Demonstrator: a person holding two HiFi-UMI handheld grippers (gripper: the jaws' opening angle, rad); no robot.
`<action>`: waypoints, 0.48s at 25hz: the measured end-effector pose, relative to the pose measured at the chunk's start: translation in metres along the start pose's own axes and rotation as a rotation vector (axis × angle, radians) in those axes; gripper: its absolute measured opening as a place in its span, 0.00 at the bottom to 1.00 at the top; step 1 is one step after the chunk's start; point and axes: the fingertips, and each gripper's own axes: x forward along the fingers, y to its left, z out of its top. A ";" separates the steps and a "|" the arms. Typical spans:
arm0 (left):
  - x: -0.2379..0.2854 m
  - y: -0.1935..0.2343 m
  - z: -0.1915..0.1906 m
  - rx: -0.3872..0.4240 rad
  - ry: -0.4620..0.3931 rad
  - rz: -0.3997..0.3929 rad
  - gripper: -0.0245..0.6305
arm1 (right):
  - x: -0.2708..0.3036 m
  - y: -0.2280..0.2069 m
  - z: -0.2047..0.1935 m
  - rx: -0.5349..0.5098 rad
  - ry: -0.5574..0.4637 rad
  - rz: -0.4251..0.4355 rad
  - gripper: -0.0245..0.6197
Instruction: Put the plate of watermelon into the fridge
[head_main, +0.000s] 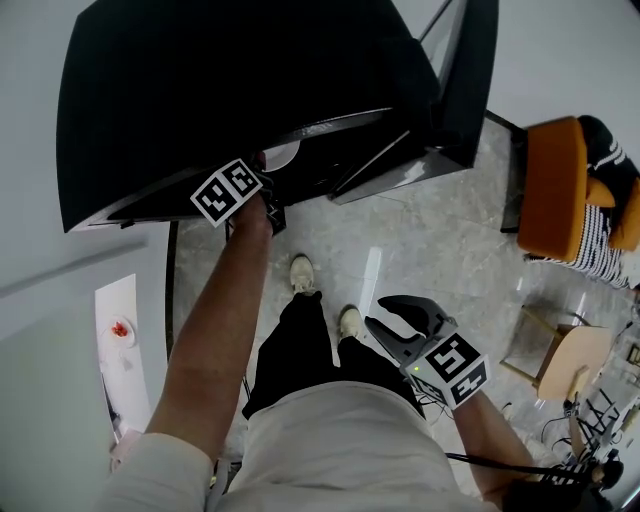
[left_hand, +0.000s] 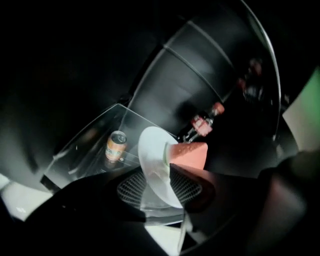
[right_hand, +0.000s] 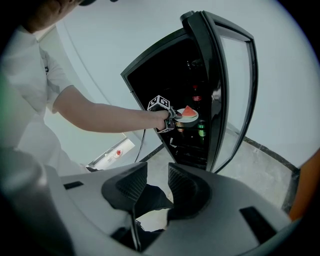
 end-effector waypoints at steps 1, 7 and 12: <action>0.000 0.000 -0.001 0.035 0.003 0.018 0.25 | -0.001 0.000 -0.001 0.000 0.001 -0.001 0.26; 0.000 0.001 0.002 0.215 -0.005 0.107 0.32 | -0.005 -0.001 -0.005 0.005 -0.001 0.001 0.26; 0.000 0.009 0.005 0.259 -0.014 0.171 0.37 | -0.006 -0.003 -0.005 0.009 -0.003 -0.004 0.26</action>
